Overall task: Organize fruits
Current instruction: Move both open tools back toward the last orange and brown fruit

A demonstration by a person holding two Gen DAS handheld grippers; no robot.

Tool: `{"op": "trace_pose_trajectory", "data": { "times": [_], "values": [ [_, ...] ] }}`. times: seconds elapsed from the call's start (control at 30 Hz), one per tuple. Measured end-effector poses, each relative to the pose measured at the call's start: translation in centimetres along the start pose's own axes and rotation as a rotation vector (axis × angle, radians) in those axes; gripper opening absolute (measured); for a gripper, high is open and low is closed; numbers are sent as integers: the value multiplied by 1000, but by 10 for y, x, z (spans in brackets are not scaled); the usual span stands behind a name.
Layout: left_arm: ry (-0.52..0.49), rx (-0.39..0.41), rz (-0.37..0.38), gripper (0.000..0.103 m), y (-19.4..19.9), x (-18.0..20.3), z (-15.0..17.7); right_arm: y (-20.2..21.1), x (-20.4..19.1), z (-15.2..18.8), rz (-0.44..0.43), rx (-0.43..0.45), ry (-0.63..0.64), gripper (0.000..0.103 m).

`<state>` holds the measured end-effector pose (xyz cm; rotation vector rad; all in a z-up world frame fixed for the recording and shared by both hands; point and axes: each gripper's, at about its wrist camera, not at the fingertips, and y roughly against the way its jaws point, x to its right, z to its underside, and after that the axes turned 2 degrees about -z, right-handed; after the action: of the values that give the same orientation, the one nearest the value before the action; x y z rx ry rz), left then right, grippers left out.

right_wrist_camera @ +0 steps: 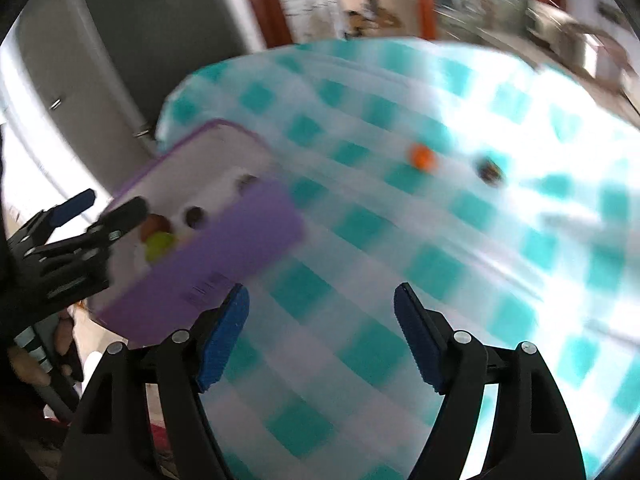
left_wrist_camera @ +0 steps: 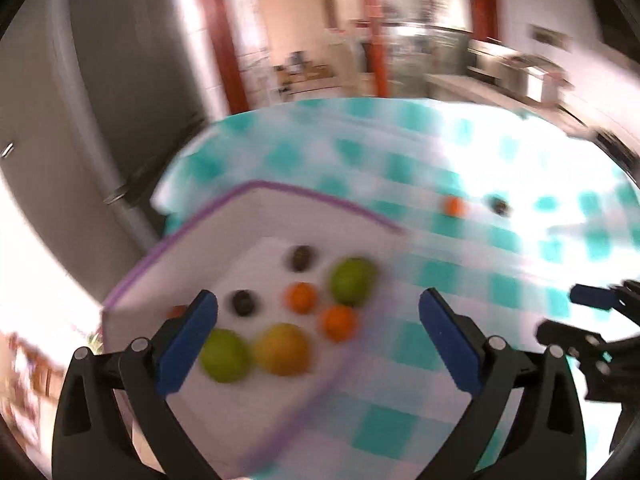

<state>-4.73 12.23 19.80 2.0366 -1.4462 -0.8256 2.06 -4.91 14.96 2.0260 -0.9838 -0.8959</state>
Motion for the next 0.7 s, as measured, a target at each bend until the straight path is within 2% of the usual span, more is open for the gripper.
{"op": "trace_pose_trajectory", "data": {
  "times": [0.17, 0.3, 0.37, 0.57, 0.7],
  "values": [
    [-269, -2, 173, 101, 15, 98, 14, 17, 70, 46, 60, -17, -176, 74],
    [-369, -62, 272, 101, -2, 144, 18, 18, 107, 69, 98, -35, -292, 74],
    [-368, -95, 291, 101, -21, 158, 9, 13, 119, 73, 117, -42, -327, 74],
    [-179, -208, 313, 101, -122, 178, -51, -5, 143, 65, 179, -64, -363, 74],
    [-92, -218, 293, 101, -183, 179, -86, -22, 153, 48, 219, -91, -383, 74]
  ]
}}
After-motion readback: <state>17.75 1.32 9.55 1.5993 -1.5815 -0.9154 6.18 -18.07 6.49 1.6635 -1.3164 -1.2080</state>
